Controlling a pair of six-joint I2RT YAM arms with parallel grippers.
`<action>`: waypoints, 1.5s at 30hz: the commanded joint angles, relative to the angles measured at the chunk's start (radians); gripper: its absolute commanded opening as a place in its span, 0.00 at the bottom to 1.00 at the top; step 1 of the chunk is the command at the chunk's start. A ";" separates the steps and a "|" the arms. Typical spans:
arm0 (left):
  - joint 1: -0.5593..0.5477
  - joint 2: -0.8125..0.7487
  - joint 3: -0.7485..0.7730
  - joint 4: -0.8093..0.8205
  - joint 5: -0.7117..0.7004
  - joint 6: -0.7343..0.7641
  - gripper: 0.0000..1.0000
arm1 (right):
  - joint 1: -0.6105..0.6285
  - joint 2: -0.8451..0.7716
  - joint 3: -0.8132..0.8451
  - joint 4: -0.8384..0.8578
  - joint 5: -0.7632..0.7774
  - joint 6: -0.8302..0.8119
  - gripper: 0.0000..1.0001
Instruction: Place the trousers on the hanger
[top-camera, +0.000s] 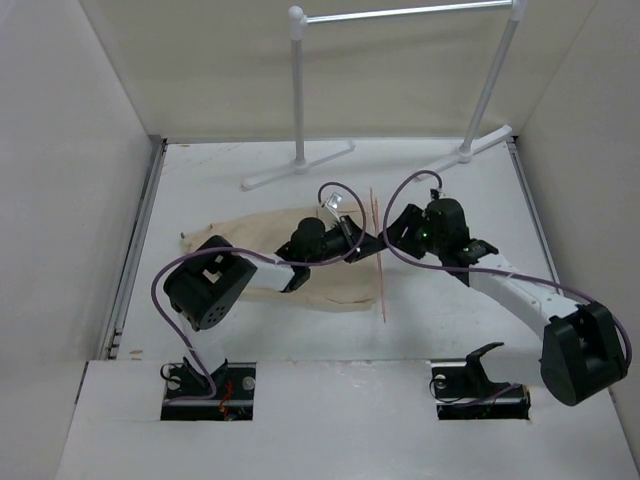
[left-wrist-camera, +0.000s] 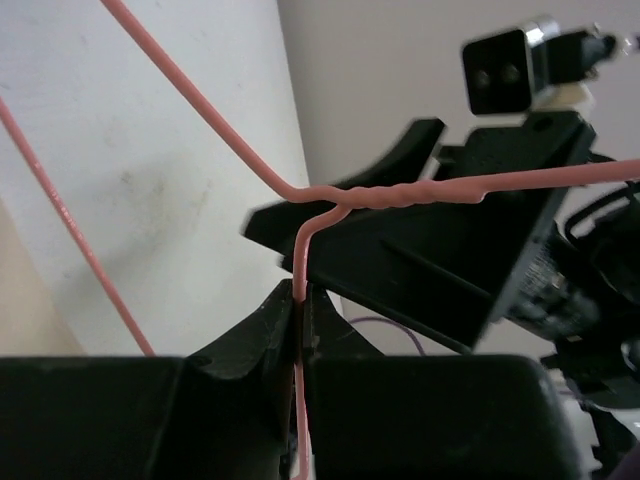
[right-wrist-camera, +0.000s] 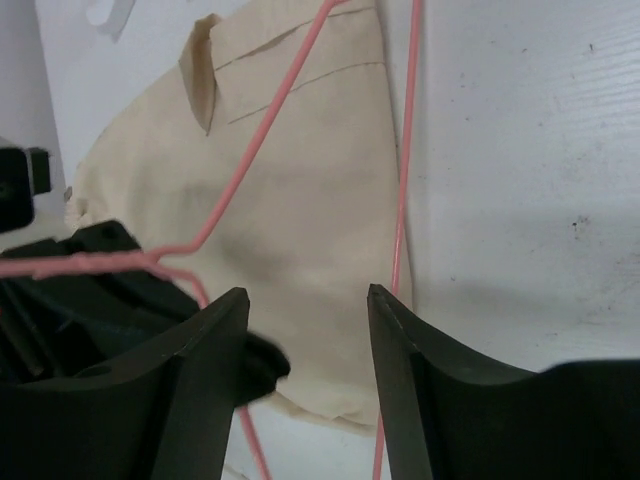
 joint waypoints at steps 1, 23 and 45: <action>-0.028 -0.102 -0.001 0.159 0.064 -0.047 0.00 | 0.010 0.039 -0.029 0.042 -0.011 0.001 0.60; -0.046 -0.290 -0.088 0.039 0.053 -0.029 0.01 | -0.182 -0.128 -0.106 0.001 -0.146 -0.001 0.61; -0.028 -0.359 -0.111 -0.221 0.038 0.055 0.05 | -0.068 -0.033 -0.134 0.239 -0.171 0.102 0.05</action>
